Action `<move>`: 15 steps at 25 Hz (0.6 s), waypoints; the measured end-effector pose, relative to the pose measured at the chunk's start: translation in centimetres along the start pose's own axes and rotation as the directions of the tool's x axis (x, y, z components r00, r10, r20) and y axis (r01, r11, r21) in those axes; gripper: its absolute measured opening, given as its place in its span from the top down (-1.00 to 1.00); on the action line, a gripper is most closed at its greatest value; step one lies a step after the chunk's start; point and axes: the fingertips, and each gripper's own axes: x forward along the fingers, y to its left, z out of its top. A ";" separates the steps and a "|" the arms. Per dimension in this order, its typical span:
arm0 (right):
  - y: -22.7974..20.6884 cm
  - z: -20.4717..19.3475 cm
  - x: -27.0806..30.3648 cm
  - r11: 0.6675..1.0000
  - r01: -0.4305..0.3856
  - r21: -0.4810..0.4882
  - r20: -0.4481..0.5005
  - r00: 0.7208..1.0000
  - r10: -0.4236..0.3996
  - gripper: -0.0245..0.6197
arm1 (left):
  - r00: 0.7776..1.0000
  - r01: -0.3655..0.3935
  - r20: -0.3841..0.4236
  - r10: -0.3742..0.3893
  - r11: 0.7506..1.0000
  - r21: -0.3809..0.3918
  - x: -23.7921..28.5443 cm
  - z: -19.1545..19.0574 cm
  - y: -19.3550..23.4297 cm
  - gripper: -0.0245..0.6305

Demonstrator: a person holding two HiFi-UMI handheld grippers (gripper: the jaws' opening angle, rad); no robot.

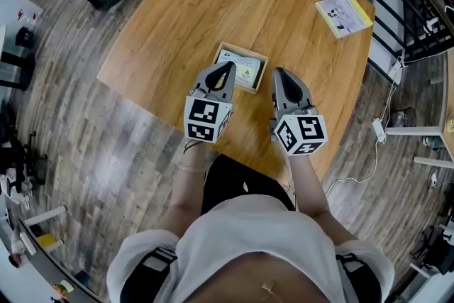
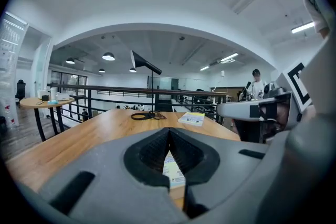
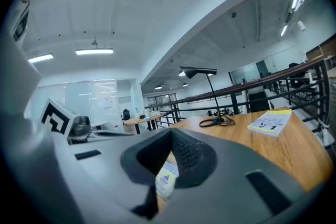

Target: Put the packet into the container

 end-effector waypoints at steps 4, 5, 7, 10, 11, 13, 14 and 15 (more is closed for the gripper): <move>0.3 -0.1 0.1 1.000 -0.008 -0.001 -0.001 1.000 0.008 0.89 | 1.000 0.023 0.017 -0.023 0.999 -0.032 -0.2 0.4 -0.4 0.90; 0.3 -0.1 0.0 1.000 -0.009 0.001 0.000 1.000 0.009 0.89 | 0.999 0.030 0.023 -0.028 0.998 -0.052 -0.2 0.4 -0.5 0.90; 0.3 -0.2 0.0 1.000 -0.008 0.000 -0.001 1.000 0.008 0.89 | 0.999 0.036 0.031 -0.033 0.996 -0.083 -0.3 0.4 -0.6 0.90; 0.3 -0.2 0.0 1.000 -0.009 -0.003 0.001 1.000 0.009 0.89 | 0.999 0.036 0.030 -0.034 0.996 -0.086 -0.4 0.3 -0.7 0.90; 0.3 -0.1 0.0 1.000 -0.009 -0.003 0.003 1.000 0.009 0.89 | 0.999 0.036 0.028 -0.034 0.996 -0.081 -0.4 0.4 -0.7 0.90; 0.2 0.0 -0.1 1.000 -0.006 -0.004 0.004 1.000 0.006 0.89 | 0.999 0.034 0.026 -0.032 0.996 -0.077 -0.4 0.5 -0.7 0.90; 0.1 0.0 -0.2 1.000 -0.006 -0.005 0.004 1.000 0.006 0.89 | 0.999 0.035 0.025 -0.033 0.996 -0.077 -0.3 0.5 -0.8 0.90; 0.1 0.1 -0.2 1.000 -0.006 -0.005 0.004 1.000 0.006 0.89 | 0.999 0.036 0.025 -0.035 0.996 -0.077 -0.3 0.5 -0.8 0.90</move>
